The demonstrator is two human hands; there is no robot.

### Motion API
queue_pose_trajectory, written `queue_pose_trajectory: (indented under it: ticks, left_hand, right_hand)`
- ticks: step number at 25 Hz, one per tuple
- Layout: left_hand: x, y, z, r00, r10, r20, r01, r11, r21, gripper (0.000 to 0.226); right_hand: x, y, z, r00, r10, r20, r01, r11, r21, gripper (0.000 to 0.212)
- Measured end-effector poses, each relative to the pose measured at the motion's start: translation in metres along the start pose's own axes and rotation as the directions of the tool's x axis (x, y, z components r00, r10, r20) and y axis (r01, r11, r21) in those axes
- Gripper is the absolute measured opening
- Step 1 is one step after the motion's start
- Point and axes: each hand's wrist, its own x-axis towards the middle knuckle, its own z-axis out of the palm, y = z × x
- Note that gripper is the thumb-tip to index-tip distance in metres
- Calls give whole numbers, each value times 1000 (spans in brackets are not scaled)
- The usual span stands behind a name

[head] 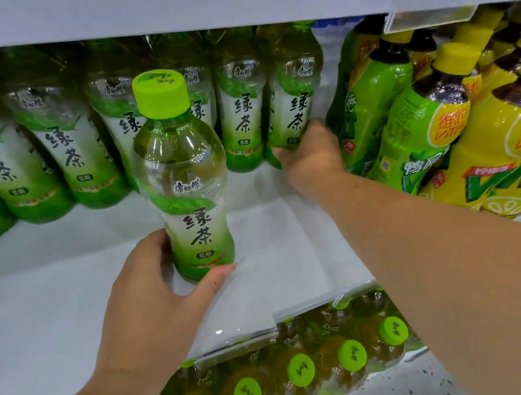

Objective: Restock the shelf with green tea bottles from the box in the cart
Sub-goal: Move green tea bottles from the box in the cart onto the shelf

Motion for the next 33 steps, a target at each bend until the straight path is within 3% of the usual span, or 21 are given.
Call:
queue_pose_trajectory:
  ticks: [8,14,17,18,19,21,22,23,25,27,33]
  left_hand:
    - [0,2,-1,1000,-2,3,2,1000,-8,52]
    - [0,3,-1,999,-29,16,29,1000,-11,50]
    - [1,4,-4,998,-43,37,44,999,-13,50]
    - [2,3,-4,998,-52,46,52,999,-12,51]
    - [1,4,-6,997,-61,51,62,998,-22,51]
    - [-1,5,-9,996,-61,70,66,995,-74,51]
    - [-1,7,-11,995,-59,78,66,993,-99,49]
    - [0,9,-12,995,-54,86,63,992,-108,46]
    - [1,6,-23,993,-60,103,68,995,-76,42]
    - [7,-2,-39,991,-91,102,94,995,-26,40]
    - [17,-44,-107,980,-162,115,151,984,96,39]
  right_hand:
    - [10,3,4,1000,-17,-11,17,1000,6,47]
    - [3,2,0,998,-44,47,48,995,-90,43]
    - [-38,6,-17,986,-161,-38,161,987,9,38]
    - [-58,7,-23,981,-195,-2,194,973,128,39]
    - [-83,2,-29,968,-218,127,177,946,272,42]
    - [-128,-6,-35,849,-301,433,73,880,469,44]
    - [-141,-10,-35,795,-346,498,75,872,484,41]
    - [-149,-13,-33,776,-377,506,121,876,467,38]
    - [-162,-27,-16,808,-387,444,198,888,415,32]
    - [-169,-40,-1,823,-381,420,206,891,404,31]
    - [-196,-85,59,777,-450,440,245,860,447,36]
